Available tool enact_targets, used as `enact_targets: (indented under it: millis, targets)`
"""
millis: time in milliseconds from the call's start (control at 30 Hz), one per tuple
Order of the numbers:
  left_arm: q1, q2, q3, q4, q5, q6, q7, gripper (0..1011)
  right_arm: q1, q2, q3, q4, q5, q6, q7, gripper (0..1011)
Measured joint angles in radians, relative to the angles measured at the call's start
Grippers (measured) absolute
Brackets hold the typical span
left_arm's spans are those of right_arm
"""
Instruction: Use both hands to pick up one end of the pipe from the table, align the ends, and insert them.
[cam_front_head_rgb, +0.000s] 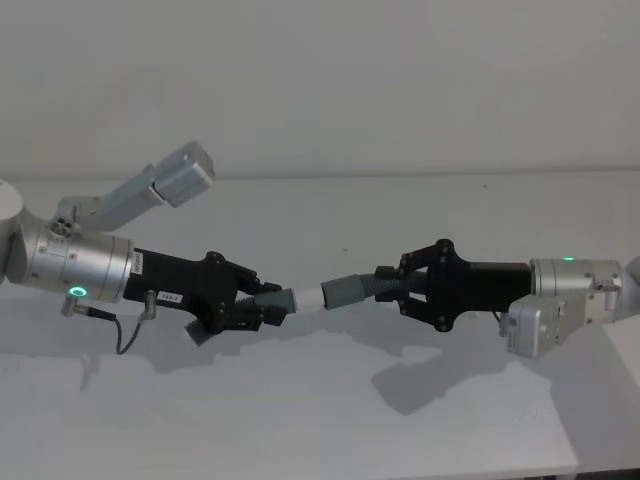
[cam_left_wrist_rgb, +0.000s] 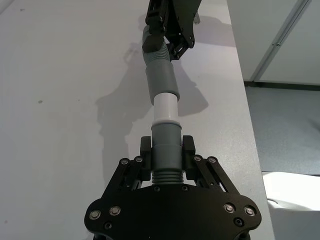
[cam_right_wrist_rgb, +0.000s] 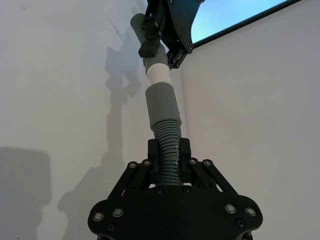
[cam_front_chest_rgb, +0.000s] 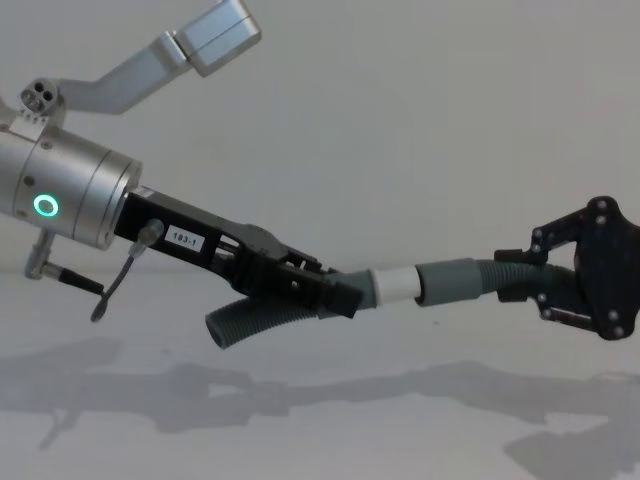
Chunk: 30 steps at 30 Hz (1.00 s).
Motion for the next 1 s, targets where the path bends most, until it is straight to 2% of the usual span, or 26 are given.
enact_targets:
  millis: [1000]
  targets:
    - [-0.003,0.020,0.019,-0.014,-0.020,-0.004,0.012,327,0.000,0.000,0.000,0.000,0.000,0.000,0.000,211]
